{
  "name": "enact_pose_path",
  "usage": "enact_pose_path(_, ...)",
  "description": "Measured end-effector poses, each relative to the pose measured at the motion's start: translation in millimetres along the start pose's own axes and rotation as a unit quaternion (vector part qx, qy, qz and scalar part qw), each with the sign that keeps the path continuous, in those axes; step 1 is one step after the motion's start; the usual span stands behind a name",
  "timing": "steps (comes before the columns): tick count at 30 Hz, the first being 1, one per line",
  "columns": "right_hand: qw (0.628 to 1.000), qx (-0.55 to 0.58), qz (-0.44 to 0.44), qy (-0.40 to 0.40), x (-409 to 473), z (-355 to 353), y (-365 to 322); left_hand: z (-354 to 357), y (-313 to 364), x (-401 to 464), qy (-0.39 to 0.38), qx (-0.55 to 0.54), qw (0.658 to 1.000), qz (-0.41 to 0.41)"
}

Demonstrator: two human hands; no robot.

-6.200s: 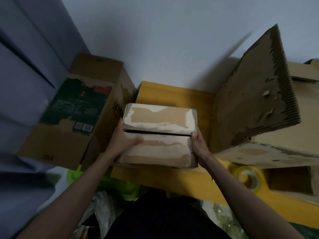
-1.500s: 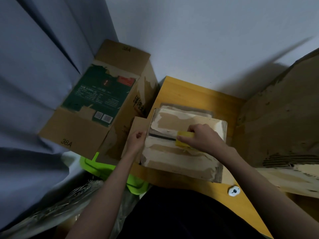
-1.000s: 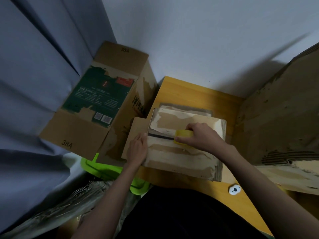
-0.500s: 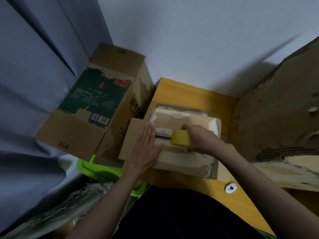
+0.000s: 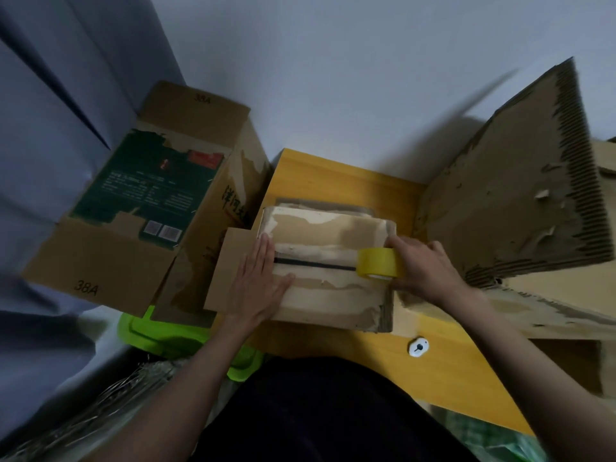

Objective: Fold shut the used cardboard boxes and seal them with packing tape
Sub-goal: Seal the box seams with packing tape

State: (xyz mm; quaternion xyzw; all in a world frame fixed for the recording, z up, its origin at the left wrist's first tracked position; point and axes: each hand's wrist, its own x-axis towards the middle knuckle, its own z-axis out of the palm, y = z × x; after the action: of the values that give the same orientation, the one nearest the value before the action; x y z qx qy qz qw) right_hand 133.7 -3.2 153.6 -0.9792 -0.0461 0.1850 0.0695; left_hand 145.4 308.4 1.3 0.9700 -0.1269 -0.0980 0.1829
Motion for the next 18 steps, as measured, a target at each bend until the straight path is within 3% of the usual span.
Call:
enact_pose_path(7,0.993,0.042,0.062,0.087,-20.7,36.0,11.0,0.4,-3.0,2.7,-0.013,0.01,1.0,0.009)
enact_pose_path(10,0.979,0.111,0.09,0.148,-22.4,54.8,20.7,0.1,-2.1,2.9,-0.012,0.015,1.0,0.009)
enact_pose_path(13,0.916,0.284,0.146,0.245,-27.8,77.3,16.9,0.5,-0.9,3.4,-0.017,0.029,0.999,0.012)
enact_pose_path(18,0.806,0.44,0.2,0.342,-33.1,104.2,-2.2,1.9,-1.3,2.4,-0.013,0.017,1.0,0.015)
